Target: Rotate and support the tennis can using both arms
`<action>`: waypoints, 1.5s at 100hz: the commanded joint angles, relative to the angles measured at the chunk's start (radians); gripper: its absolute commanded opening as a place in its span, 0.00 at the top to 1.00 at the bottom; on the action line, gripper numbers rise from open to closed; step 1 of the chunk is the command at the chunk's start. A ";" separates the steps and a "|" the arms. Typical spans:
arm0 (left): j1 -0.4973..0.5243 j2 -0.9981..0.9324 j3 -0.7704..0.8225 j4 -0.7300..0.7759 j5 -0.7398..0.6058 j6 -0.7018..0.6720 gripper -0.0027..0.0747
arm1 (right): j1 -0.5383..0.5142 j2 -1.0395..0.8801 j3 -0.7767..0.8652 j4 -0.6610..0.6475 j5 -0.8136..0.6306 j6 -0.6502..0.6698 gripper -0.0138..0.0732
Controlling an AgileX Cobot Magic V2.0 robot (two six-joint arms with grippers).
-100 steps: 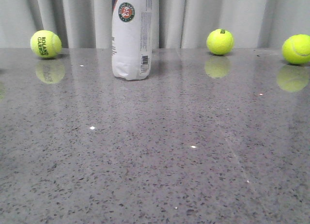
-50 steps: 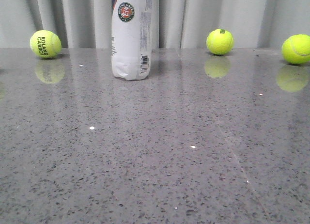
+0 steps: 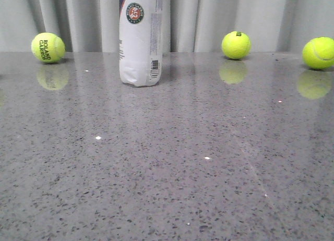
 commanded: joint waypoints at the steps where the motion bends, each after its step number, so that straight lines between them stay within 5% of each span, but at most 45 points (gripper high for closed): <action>1: 0.003 -0.032 0.044 -0.013 -0.077 -0.010 0.99 | -0.002 0.004 -0.026 -0.011 -0.064 0.000 0.92; 113: 0.003 -0.032 0.044 -0.013 -0.081 -0.010 0.99 | -0.066 -0.007 -0.023 -0.061 -0.104 -0.012 0.92; 150: 0.003 -0.032 0.044 -0.013 -0.081 -0.010 0.99 | -0.352 -0.129 0.261 -0.065 -0.680 -0.073 0.92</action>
